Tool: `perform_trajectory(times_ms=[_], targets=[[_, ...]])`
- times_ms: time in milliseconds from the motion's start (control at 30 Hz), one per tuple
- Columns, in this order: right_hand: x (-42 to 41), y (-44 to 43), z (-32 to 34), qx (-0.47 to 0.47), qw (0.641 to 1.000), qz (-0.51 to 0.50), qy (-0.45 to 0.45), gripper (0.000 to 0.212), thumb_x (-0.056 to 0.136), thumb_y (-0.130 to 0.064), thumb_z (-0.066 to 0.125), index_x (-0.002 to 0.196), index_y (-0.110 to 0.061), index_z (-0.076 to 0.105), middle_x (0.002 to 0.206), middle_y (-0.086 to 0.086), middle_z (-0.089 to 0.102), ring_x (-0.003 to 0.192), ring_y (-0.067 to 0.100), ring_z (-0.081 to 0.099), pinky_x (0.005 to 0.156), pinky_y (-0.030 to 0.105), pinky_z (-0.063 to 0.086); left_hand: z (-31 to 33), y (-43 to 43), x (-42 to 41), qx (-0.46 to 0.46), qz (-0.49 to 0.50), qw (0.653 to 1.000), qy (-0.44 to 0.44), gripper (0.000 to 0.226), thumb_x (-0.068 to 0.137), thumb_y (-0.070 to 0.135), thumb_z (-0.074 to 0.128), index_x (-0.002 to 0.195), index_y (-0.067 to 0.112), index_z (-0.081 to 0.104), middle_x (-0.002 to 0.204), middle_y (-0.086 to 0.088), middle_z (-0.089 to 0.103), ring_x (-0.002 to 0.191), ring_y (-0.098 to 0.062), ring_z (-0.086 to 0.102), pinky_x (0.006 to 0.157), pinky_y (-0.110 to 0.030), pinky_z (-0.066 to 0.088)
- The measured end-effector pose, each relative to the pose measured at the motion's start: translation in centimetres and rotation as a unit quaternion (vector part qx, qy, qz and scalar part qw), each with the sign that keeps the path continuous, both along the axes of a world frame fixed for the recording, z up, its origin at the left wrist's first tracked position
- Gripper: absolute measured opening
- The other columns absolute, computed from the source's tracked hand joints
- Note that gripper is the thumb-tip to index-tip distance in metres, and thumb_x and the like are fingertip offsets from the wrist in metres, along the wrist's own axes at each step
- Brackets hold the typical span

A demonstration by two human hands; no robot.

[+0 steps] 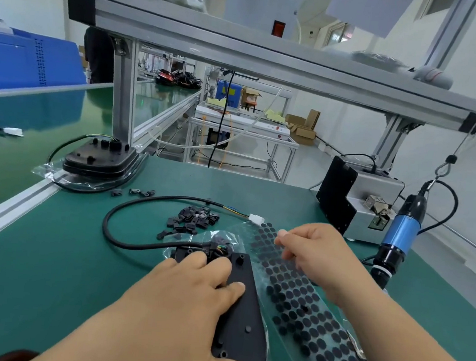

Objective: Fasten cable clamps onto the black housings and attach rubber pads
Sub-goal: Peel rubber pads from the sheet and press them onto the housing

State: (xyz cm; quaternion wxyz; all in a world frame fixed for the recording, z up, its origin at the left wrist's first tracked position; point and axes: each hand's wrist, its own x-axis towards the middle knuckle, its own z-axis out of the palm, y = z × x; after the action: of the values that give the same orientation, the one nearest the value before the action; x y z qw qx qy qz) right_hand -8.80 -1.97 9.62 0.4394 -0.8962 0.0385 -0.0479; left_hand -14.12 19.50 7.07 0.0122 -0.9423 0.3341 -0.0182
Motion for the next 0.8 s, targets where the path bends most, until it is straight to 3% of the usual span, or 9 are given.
perform_trajectory(times_ms=[133,200,267,367,400,467,533,667,800], targets=[[5.1,0.8,0.3,-0.106,0.993,-0.005,-0.047,0.035,0.09,-0.027,0.059,0.084,0.007,0.067,0.072,0.018,0.066,0.058,0.016,0.047,0.06,0.027,0.043,0.6,-0.4,0.0,0.056,-0.001,0.998,0.018,0.118,0.047,0.094,-0.001,0.15,0.036,0.004,0.103,0.011,0.015,0.089,-0.013,0.013,0.076,-0.036,0.017],[8.1,2.0,0.0,-0.185,0.982,0.008,-0.042,0.03,0.088,-0.016,0.054,0.061,-0.007,0.064,0.056,0.002,0.057,0.053,0.019,0.042,0.054,0.026,0.039,0.7,-0.5,0.1,0.066,-0.001,0.998,0.008,0.115,0.05,0.094,0.0,0.149,0.037,0.001,0.111,0.008,0.018,0.093,-0.014,0.016,0.075,-0.036,0.014],[10.9,3.5,-0.6,-0.274,0.961,0.014,-0.024,0.033,0.084,-0.009,0.048,0.053,-0.017,0.041,0.054,0.002,0.038,0.061,0.023,0.035,0.048,0.026,0.029,0.5,-0.5,-0.1,0.042,0.005,0.999,-0.014,0.1,0.06,0.086,0.001,0.149,0.041,0.003,0.119,0.007,0.022,0.103,-0.015,0.024,0.076,-0.035,0.015],[14.0,5.4,-2.0,-0.36,0.933,0.006,0.022,0.023,0.084,-0.009,0.046,0.063,-0.015,0.039,0.076,0.006,0.052,0.082,0.031,0.048,0.067,0.028,0.039,0.3,0.4,-0.2,-0.073,0.008,0.995,-0.073,0.061,0.079,0.062,0.022,0.138,0.055,0.034,0.11,0.018,0.049,0.094,-0.008,0.051,0.073,-0.02,0.04],[14.9,5.8,-2.5,-0.38,0.924,0.005,0.034,0.017,0.085,-0.011,0.046,0.069,-0.014,0.042,0.091,0.007,0.058,0.095,0.032,0.052,0.083,0.034,0.04,0.6,1.1,-0.1,-0.117,0.002,0.991,-0.061,0.063,0.078,0.073,0.018,0.139,0.059,0.023,0.117,0.027,0.047,0.098,-0.002,0.053,0.078,-0.015,0.044],[16.2,6.3,-3.2,-0.411,0.91,0.003,0.059,0.006,0.084,-0.01,0.046,0.078,-0.013,0.047,0.107,0.008,0.059,0.107,0.031,0.052,0.097,0.042,0.034,0.5,3.5,0.3,-0.213,0.031,0.976,-0.007,0.081,0.056,0.096,-0.006,0.129,0.065,-0.022,0.134,0.049,0.004,0.127,0.018,0.022,0.103,-0.009,0.025],[17.2,6.4,-3.4,-0.426,0.902,0.006,0.068,0.01,0.081,-0.006,0.045,0.074,-0.013,0.046,0.094,0.005,0.057,0.094,0.028,0.051,0.089,0.041,0.034,1.7,6.7,0.8,-0.325,0.102,0.94,0.019,0.084,0.05,0.1,-0.003,0.127,0.07,-0.015,0.133,0.055,-0.004,0.127,0.029,0.005,0.101,-0.002,0.018],[17.8,6.6,-2.8,-0.424,0.904,0.04,0.032,0.013,0.086,-0.003,0.041,0.084,-0.011,0.051,0.084,0.004,0.052,0.076,0.023,0.047,0.069,0.035,0.037,3.6,12.2,1.7,-0.493,0.197,0.846,-0.037,0.064,0.053,0.1,0.02,0.115,0.082,0.023,0.125,0.056,0.029,0.113,0.037,0.02,0.097,-0.014,0.027],[15.5,7.2,2.4,-0.214,0.966,0.026,-0.144,0.017,0.101,-0.021,0.039,0.107,-0.011,0.052,0.093,0.006,0.058,0.078,0.021,0.052,0.066,0.034,0.041,5.1,15.1,3.4,-0.528,0.239,0.809,-0.092,0.072,0.054,0.097,0.037,0.122,0.074,0.03,0.116,0.055,0.04,0.101,0.028,0.04,0.086,-0.02,0.033]])
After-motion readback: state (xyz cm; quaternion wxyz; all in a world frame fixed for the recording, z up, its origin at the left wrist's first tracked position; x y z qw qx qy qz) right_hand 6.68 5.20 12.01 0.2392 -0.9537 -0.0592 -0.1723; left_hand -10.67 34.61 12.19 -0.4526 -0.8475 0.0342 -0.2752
